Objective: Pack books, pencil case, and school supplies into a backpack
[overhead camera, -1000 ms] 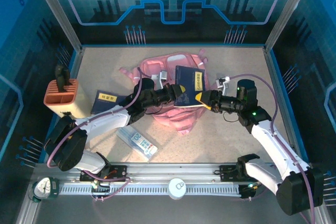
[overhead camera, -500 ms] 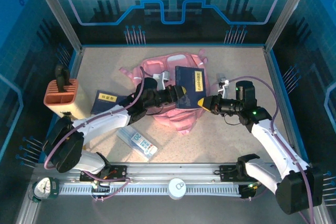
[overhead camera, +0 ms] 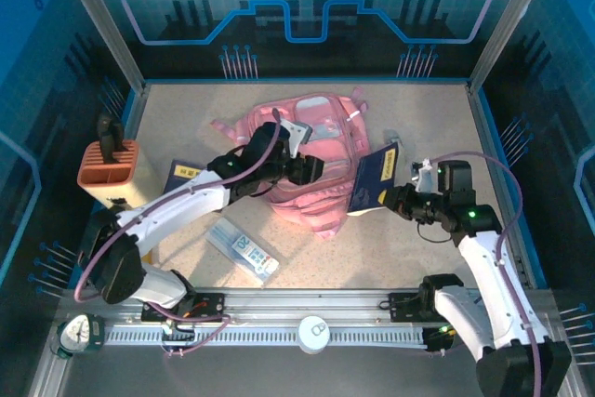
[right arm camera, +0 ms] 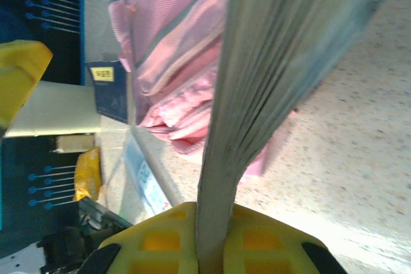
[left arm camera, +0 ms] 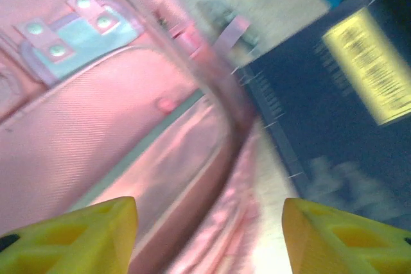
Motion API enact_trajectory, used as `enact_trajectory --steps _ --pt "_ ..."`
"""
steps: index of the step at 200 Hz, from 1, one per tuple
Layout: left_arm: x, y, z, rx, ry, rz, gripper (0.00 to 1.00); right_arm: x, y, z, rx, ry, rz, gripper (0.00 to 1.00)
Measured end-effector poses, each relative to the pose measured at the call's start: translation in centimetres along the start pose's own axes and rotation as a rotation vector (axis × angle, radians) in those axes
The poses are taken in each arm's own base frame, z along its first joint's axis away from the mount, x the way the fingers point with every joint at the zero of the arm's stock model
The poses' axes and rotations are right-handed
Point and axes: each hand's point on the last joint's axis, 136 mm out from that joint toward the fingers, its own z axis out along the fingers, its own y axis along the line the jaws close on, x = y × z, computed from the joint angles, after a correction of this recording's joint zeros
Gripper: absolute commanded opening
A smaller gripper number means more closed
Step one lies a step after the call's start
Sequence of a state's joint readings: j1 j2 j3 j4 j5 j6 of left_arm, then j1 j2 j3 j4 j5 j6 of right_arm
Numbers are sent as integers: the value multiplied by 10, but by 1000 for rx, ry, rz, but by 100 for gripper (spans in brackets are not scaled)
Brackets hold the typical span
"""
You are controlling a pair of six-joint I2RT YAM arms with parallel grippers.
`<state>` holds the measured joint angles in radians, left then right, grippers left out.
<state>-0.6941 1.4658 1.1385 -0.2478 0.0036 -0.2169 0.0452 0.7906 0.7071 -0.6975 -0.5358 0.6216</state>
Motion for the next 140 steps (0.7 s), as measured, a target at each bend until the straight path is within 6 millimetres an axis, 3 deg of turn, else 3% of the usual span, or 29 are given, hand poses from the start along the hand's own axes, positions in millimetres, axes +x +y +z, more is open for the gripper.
enact_trajectory --steps 50,85,140 --pt "44 33 45 -156 220 287 69 7 -23 -9 93 -12 19 0" --pt "51 31 66 -177 272 437 70 12 -35 -6 120 4 51 0" --pt "52 33 92 -190 309 524 69 12 -39 -2 120 10 63 0"
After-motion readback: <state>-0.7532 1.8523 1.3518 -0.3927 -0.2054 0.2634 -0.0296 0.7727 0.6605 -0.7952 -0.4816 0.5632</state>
